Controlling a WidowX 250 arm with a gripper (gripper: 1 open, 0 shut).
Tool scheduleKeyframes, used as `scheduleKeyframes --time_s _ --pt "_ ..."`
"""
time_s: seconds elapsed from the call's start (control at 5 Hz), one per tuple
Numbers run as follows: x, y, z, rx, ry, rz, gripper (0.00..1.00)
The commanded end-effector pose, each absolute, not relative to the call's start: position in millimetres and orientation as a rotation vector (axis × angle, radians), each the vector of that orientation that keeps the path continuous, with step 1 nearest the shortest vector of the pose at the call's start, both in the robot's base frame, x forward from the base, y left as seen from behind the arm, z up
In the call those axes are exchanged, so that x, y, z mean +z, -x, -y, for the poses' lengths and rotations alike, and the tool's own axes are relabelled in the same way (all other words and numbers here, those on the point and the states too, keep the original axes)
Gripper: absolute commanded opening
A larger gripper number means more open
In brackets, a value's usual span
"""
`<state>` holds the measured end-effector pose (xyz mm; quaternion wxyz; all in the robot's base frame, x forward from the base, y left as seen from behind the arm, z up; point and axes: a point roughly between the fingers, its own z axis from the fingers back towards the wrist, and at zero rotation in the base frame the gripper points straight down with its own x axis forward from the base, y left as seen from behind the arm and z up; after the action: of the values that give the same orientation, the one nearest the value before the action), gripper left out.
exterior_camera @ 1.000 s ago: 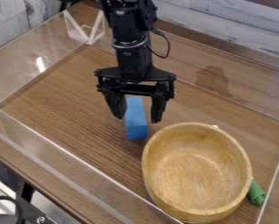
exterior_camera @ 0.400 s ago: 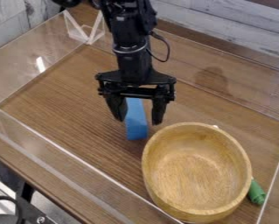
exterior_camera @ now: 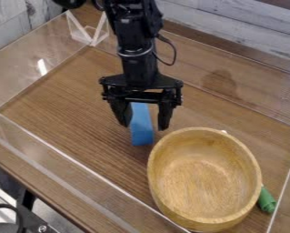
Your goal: Put the blue block in the brown bowl
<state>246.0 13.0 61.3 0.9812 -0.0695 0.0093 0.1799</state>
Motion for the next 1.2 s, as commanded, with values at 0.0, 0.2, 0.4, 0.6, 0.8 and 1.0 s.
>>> scheduleKeyframes --time_s 0.0,0.2,0.4,0.6,0.8,1.0 --pt "67.2 -251 -17 0.371 0.132 0.015 1.0" --pt "66.6 -252 -17 0.374 0.128 0.017 1.0" --pt "66.0 -252 -17 0.377 0.124 0.019 1.0" --pt "57.9 -252 -17 0.387 0.123 0.024 1.0" --pt "49.6 -253 -16 0.396 0.122 0.03 1.0" --pt "41.9 -254 -16 0.404 0.123 0.037 1.0"
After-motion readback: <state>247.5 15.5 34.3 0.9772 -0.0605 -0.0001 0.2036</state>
